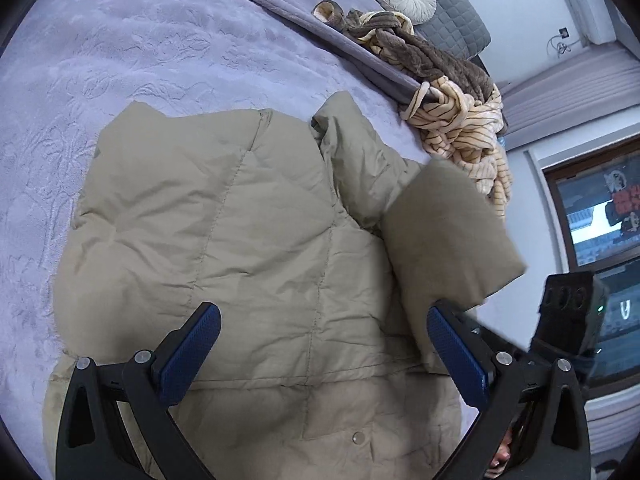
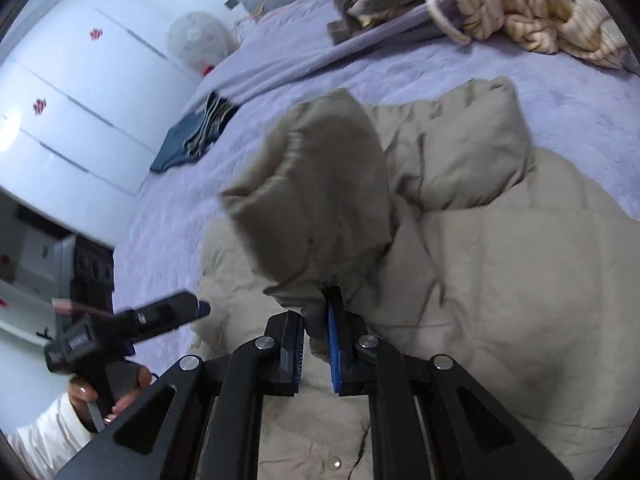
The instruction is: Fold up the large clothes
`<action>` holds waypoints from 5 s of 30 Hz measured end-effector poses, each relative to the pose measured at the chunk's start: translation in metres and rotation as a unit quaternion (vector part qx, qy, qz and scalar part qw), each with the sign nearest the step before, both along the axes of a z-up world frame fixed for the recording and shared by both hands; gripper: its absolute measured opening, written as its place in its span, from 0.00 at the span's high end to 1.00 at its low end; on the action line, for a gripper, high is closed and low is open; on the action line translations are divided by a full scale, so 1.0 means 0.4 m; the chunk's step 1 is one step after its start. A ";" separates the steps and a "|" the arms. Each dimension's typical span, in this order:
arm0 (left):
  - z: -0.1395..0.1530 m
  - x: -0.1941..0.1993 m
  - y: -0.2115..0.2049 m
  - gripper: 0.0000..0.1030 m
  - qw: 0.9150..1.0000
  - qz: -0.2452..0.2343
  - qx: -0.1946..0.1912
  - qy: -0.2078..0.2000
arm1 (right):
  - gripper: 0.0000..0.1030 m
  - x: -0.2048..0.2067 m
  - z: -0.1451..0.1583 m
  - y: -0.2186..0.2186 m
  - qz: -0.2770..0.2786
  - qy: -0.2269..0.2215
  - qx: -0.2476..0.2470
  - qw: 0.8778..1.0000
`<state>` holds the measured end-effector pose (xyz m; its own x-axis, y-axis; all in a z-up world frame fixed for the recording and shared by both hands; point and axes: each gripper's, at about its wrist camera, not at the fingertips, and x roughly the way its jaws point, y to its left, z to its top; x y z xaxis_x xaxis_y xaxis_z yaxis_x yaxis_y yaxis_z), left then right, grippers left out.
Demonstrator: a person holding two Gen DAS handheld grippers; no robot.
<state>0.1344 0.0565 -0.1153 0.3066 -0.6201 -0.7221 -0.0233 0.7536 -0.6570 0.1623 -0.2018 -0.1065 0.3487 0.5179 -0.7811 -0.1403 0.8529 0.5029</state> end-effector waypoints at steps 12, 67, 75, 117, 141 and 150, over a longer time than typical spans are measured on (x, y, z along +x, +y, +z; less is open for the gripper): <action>-0.078 0.050 -0.131 0.01 0.998 -0.056 0.026 0.034 | 0.42 -0.149 -0.092 -0.140 -0.022 0.108 0.037 0.993; -0.129 0.036 -0.269 0.74 0.936 -0.124 0.322 -0.074 | 0.79 -0.088 -0.231 -0.637 -0.249 0.087 -0.028 0.964; -0.073 -0.001 -0.241 0.73 0.935 -0.098 0.334 -0.070 | 0.52 -0.146 -0.127 -0.600 -0.243 0.061 -0.134 0.959; 0.097 -0.423 -0.205 0.10 0.933 -0.073 0.353 0.002 | 0.14 -0.491 -0.016 -0.425 -0.199 0.116 -0.064 0.971; 0.033 -0.611 -0.088 0.10 0.942 -0.076 0.325 0.037 | 0.14 -0.667 -0.076 -0.289 -0.196 0.181 -0.033 0.963; -0.008 -0.736 0.040 0.10 0.947 -0.090 0.304 0.046 | 0.14 -0.807 -0.073 -0.241 -0.248 0.177 -0.018 0.952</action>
